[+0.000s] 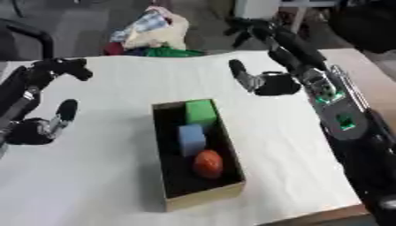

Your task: Pick up objects on the table and place them in the box.

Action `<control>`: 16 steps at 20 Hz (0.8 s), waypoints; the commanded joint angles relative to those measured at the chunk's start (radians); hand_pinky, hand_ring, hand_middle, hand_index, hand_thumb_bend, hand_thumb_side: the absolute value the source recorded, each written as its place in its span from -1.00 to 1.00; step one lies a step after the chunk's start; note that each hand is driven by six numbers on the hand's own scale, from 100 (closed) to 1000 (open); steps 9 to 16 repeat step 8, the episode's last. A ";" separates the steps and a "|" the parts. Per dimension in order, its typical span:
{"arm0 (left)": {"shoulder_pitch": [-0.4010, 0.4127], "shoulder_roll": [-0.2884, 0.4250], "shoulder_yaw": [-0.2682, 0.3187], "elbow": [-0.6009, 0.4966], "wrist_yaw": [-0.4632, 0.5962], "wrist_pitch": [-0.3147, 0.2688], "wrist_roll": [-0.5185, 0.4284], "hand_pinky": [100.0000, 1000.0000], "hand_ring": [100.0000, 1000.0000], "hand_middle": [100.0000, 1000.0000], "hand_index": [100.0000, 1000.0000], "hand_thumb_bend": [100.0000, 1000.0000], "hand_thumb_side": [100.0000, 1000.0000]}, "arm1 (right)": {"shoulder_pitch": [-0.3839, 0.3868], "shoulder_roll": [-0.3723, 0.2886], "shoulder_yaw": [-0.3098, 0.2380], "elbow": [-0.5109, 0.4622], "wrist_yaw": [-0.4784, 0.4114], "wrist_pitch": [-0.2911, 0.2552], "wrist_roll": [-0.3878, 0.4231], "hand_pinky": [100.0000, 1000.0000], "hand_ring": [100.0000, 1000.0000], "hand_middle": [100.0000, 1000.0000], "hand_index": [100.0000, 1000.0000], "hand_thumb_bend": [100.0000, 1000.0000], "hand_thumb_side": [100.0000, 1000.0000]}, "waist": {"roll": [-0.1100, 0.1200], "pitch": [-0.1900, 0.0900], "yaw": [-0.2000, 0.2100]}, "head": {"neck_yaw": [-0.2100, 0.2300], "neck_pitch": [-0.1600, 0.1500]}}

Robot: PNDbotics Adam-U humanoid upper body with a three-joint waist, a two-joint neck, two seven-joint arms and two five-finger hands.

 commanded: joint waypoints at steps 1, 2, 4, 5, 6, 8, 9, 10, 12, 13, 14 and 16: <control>-0.006 -0.012 0.025 -0.044 0.051 0.038 -0.042 0.36 0.17 0.24 0.88 -1.00 0.73 | 0.003 -0.003 -0.026 -0.035 0.008 0.020 -0.037 0.52 0.31 0.55 1.00 -1.00 0.18 | 0.004 -0.009 0.002 | 0.019 0.016; -0.004 -0.019 0.028 -0.051 0.067 0.048 -0.057 0.36 0.17 0.24 0.88 -1.00 0.73 | 0.010 -0.002 -0.029 -0.038 0.008 0.026 -0.047 0.52 0.31 0.55 1.00 -1.00 0.18 | 0.003 -0.008 0.004 | 0.023 0.022; 0.001 -0.029 0.035 -0.065 0.098 0.068 -0.086 0.35 0.16 0.22 0.88 -0.98 0.73 | 0.020 0.001 -0.033 -0.043 0.007 0.037 -0.067 0.52 0.29 0.55 1.00 -1.00 0.18 | 0.000 -0.006 0.013 | 0.030 0.028; 0.002 -0.032 0.037 -0.072 0.113 0.076 -0.099 0.34 0.15 0.22 0.87 -0.98 0.73 | 0.023 0.001 -0.033 -0.045 0.006 0.041 -0.076 0.52 0.28 0.56 1.00 -1.00 0.18 | 0.000 -0.006 0.015 | 0.034 0.032; 0.004 -0.035 0.038 -0.078 0.128 0.083 -0.113 0.34 0.15 0.22 0.87 -0.98 0.74 | 0.027 0.002 -0.034 -0.046 0.005 0.045 -0.084 0.52 0.27 0.56 1.00 -1.00 0.18 | 0.000 -0.005 0.016 | 0.037 0.037; 0.007 -0.041 0.041 -0.088 0.160 0.097 -0.142 0.34 0.15 0.22 0.87 -0.97 0.74 | 0.037 0.003 -0.035 -0.048 0.002 0.051 -0.096 0.52 0.27 0.56 1.00 -1.00 0.18 | -0.001 -0.005 0.016 | 0.040 0.045; 0.007 -0.041 0.041 -0.088 0.160 0.097 -0.142 0.34 0.15 0.22 0.87 -0.97 0.74 | 0.037 0.003 -0.035 -0.048 0.002 0.051 -0.096 0.52 0.27 0.56 1.00 -1.00 0.18 | -0.001 -0.005 0.016 | 0.040 0.045; 0.007 -0.041 0.041 -0.088 0.160 0.097 -0.142 0.34 0.15 0.22 0.87 -0.97 0.74 | 0.037 0.003 -0.035 -0.048 0.002 0.051 -0.096 0.52 0.27 0.56 1.00 -1.00 0.18 | -0.001 -0.005 0.016 | 0.040 0.045; 0.007 -0.041 0.041 -0.088 0.160 0.097 -0.142 0.34 0.15 0.22 0.87 -0.97 0.74 | 0.037 0.003 -0.035 -0.048 0.002 0.051 -0.096 0.52 0.27 0.56 1.00 -1.00 0.18 | -0.001 -0.005 0.016 | 0.040 0.045; 0.007 -0.041 0.041 -0.088 0.160 0.097 -0.142 0.34 0.15 0.22 0.87 -0.97 0.74 | 0.037 0.003 -0.035 -0.048 0.002 0.051 -0.096 0.52 0.27 0.56 1.00 -1.00 0.18 | -0.001 -0.005 0.016 | 0.040 0.045; 0.007 -0.041 0.041 -0.088 0.160 0.097 -0.142 0.34 0.15 0.22 0.87 -0.97 0.74 | 0.037 0.003 -0.035 -0.048 0.002 0.051 -0.096 0.52 0.27 0.56 1.00 -1.00 0.18 | -0.001 -0.005 0.016 | 0.040 0.045; 0.007 -0.041 0.041 -0.088 0.160 0.097 -0.142 0.34 0.15 0.22 0.87 -0.97 0.74 | 0.037 0.003 -0.035 -0.048 0.002 0.051 -0.096 0.52 0.27 0.56 1.00 -1.00 0.18 | -0.001 -0.005 0.016 | 0.040 0.045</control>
